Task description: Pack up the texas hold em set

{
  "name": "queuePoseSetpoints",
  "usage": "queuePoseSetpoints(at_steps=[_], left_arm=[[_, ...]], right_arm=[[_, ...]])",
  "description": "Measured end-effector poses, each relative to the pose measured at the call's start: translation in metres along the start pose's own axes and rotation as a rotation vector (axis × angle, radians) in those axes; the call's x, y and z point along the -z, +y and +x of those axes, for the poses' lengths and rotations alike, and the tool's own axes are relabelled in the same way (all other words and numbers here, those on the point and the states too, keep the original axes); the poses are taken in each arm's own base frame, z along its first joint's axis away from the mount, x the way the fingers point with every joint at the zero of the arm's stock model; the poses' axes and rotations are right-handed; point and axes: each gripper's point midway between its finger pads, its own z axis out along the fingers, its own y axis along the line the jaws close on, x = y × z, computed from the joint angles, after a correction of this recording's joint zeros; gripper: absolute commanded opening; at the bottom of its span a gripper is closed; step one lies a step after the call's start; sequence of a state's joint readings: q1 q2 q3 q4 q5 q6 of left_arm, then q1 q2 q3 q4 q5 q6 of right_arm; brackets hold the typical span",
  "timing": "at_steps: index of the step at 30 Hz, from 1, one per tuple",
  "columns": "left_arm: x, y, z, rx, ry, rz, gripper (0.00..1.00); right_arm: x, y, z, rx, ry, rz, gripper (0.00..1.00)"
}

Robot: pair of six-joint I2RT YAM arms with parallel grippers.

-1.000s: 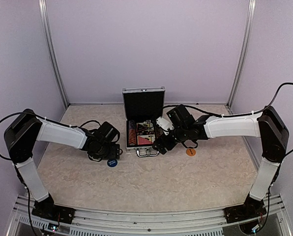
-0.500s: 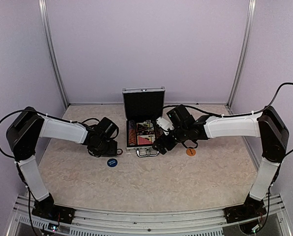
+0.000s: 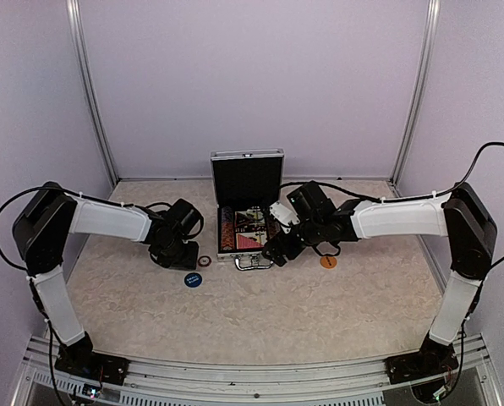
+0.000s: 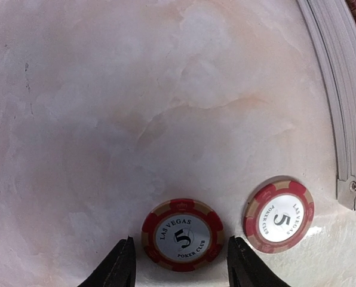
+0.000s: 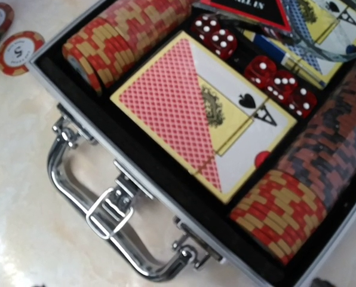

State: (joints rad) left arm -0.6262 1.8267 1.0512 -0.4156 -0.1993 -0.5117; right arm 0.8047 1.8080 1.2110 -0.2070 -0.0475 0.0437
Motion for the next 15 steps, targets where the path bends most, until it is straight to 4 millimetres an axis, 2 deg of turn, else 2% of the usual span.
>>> queuePoseSetpoints(at_steps=[9, 15], left_arm=[[-0.0028, 0.0012, -0.0037, -0.013, 0.013, -0.006, 0.44], [-0.0049, -0.0008, -0.0076, -0.013, 0.008, -0.005, 0.34]], right_arm=[[-0.0014, 0.0002, 0.0027, -0.003, -0.001, -0.001, 0.96], [-0.0015, 0.0002, 0.0021, -0.002, -0.004, -0.001, 0.95]])
